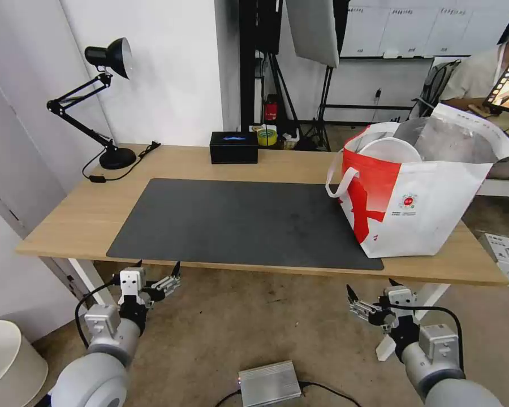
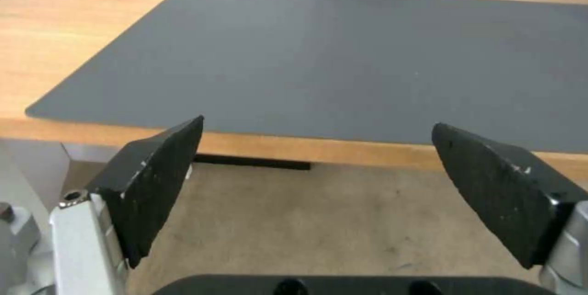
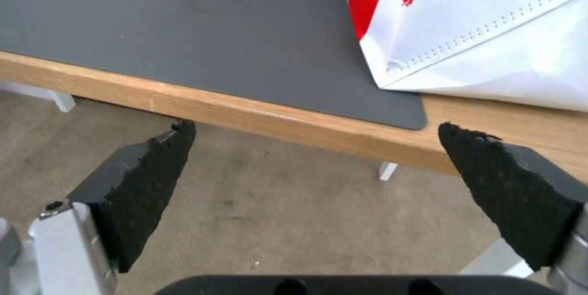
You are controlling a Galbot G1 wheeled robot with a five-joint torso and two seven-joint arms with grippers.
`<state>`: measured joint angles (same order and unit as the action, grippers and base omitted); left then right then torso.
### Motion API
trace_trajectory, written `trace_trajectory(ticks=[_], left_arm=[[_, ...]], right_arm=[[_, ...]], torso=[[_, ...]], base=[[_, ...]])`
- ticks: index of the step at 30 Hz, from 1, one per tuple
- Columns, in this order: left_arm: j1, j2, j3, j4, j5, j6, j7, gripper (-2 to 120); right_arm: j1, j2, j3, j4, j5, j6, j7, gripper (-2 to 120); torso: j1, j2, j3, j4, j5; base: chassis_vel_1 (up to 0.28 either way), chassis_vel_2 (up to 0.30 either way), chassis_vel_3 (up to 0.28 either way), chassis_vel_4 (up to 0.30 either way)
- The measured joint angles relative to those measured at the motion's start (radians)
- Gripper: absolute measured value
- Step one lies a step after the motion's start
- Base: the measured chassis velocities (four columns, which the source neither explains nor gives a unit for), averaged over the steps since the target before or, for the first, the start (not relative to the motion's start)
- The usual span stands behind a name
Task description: Pick up the trash from the table and place it into the takeout bag.
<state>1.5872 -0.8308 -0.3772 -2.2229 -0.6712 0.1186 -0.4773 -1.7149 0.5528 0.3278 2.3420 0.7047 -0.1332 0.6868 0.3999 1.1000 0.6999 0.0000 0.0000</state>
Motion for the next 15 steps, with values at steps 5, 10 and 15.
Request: trace_trajectory(ticks=[5, 10, 15], left_arm=[[0.013, -0.009, 0.0, -0.002, 0.008, -0.001, 0.0, 100], [0.02, -0.013, -0.002, -0.002, 0.011, -0.002, -0.001, 100], [0.02, -0.013, -0.002, -0.002, 0.011, -0.001, -0.002, 100]], right_arm=[[0.0, 0.0, 0.0, 0.0, 0.0, 0.0, 0.0, 100], [0.0, 0.0, 0.0, 0.0, 0.0, 0.0, 0.0, 100], [0.0, 0.0, 0.0, 0.0, 0.0, 0.0, 0.0, 100]], torso=[[0.0, 0.0, 0.0, -0.0001, 0.0], [0.0, 0.0, 0.0, 0.0, 0.0], [0.0, 0.0, 0.0, 0.0, 0.0]], base=[[0.0, 0.0, 0.0, 0.0], [0.0, 0.0, 0.0, 0.0], [0.0, 0.0, 0.0, 0.0]])
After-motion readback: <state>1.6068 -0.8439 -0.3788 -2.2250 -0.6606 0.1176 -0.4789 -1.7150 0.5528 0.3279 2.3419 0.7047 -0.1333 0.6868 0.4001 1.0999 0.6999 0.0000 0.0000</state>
